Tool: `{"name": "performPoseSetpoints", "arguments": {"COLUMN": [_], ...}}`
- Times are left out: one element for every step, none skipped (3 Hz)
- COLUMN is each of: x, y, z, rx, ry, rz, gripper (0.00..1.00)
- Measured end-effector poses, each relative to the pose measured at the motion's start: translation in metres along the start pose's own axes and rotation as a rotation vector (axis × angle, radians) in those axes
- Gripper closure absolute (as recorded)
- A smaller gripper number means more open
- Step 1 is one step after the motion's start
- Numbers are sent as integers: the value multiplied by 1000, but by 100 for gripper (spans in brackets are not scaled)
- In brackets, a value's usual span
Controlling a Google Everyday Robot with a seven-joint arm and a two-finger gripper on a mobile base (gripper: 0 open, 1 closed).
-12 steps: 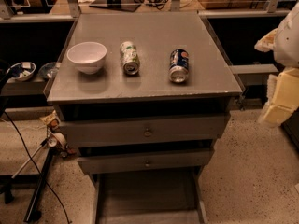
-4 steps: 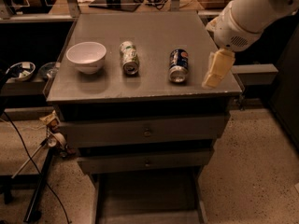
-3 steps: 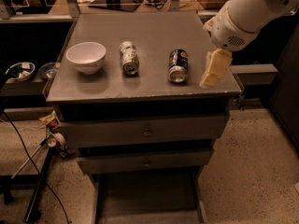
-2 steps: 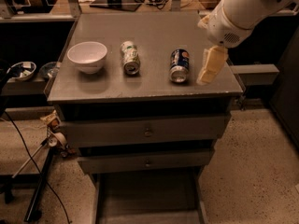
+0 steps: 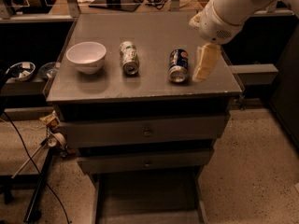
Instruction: Place pepsi can into bottom drawer
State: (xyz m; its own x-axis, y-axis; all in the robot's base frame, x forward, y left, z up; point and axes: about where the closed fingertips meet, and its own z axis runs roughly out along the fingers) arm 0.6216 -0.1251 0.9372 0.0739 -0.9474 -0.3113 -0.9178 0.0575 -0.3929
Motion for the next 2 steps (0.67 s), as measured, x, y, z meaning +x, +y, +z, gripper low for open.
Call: {"name": "performPoseSetpoints", "arguments": {"x": [0, -2], "y": [1, -3], "z": [6, 30], "rx": [-19, -63], "ry": [-2, 30], "rz": [-4, -21], "gripper": [0, 0]}}
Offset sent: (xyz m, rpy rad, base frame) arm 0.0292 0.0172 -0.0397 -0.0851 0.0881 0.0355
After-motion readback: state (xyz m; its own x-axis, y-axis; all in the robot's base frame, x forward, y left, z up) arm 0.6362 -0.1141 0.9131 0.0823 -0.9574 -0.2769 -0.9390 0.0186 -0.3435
